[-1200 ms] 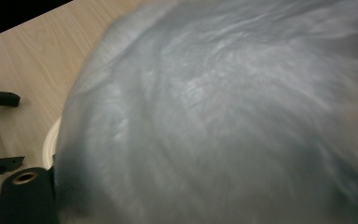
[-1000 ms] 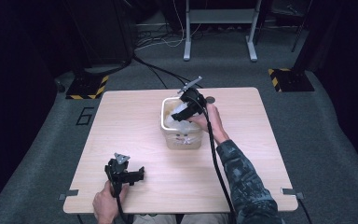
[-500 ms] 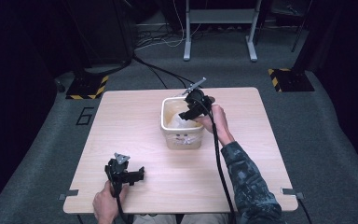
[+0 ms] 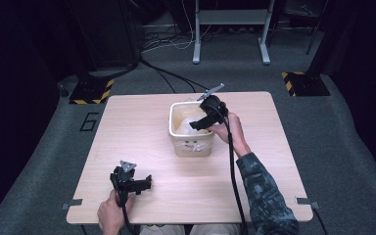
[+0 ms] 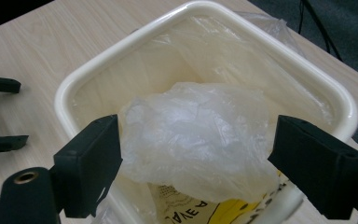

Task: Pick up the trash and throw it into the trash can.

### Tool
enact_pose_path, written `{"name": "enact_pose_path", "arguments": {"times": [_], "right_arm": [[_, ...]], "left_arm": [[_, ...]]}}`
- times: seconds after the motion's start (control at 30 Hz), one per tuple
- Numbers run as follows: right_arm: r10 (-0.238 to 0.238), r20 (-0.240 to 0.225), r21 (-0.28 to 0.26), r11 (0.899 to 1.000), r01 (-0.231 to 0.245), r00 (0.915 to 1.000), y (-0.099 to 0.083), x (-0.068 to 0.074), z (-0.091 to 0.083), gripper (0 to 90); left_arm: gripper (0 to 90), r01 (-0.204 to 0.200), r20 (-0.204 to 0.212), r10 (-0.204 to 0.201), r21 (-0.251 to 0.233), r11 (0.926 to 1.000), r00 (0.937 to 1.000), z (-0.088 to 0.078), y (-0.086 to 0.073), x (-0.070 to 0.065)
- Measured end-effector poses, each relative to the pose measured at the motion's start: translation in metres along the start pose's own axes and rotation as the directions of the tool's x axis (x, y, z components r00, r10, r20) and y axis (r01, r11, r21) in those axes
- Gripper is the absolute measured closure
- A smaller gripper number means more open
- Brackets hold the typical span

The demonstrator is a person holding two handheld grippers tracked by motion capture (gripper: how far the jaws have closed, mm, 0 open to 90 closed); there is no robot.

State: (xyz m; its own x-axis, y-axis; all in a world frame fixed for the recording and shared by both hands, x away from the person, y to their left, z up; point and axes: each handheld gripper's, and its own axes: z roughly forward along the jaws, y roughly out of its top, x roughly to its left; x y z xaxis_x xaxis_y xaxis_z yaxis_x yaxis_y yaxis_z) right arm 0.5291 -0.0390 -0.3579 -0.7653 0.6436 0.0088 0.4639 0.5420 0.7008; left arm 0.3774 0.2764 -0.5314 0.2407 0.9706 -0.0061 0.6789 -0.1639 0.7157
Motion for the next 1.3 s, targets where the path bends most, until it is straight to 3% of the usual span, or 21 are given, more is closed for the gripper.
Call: {"name": "enact_pose_path", "arguments": {"times": [0.2, 0.57, 1.0, 1.3], "right_arm": [[0.023, 0.009, -0.051, 0.998, -0.023, 0.9997, -0.011, 0.005, -0.022, 7.3], [0.022, 0.054, -0.102, 0.995, -0.016, 0.9983, -0.048, 0.013, -0.055, 2.9], [0.018, 0.133, -0.106, 0.994, -0.004, 0.9909, -0.105, 0.015, -0.078, 2.2], [0.085, 0.183, -0.083, 0.994, -0.071, 0.9794, -0.156, 0.008, -0.081, 2.1]], "left_arm": [[0.1, 0.000, 0.000, 0.000, 0.000, 1.0000, 1.0000, 0.000, 0.000, 0.000], [0.1, 0.000, 0.000, 0.000, 0.000, 1.0000, 1.0000, 0.000, 0.000, 0.000], [0.1, 0.000, 0.000, 0.000, 0.000, 1.0000, 1.0000, 0.000, 0.000, 0.000], [0.1, 0.000, 0.000, 0.000, 0.000, 1.0000, 1.0000, 0.000, 0.000, 0.000]]}}
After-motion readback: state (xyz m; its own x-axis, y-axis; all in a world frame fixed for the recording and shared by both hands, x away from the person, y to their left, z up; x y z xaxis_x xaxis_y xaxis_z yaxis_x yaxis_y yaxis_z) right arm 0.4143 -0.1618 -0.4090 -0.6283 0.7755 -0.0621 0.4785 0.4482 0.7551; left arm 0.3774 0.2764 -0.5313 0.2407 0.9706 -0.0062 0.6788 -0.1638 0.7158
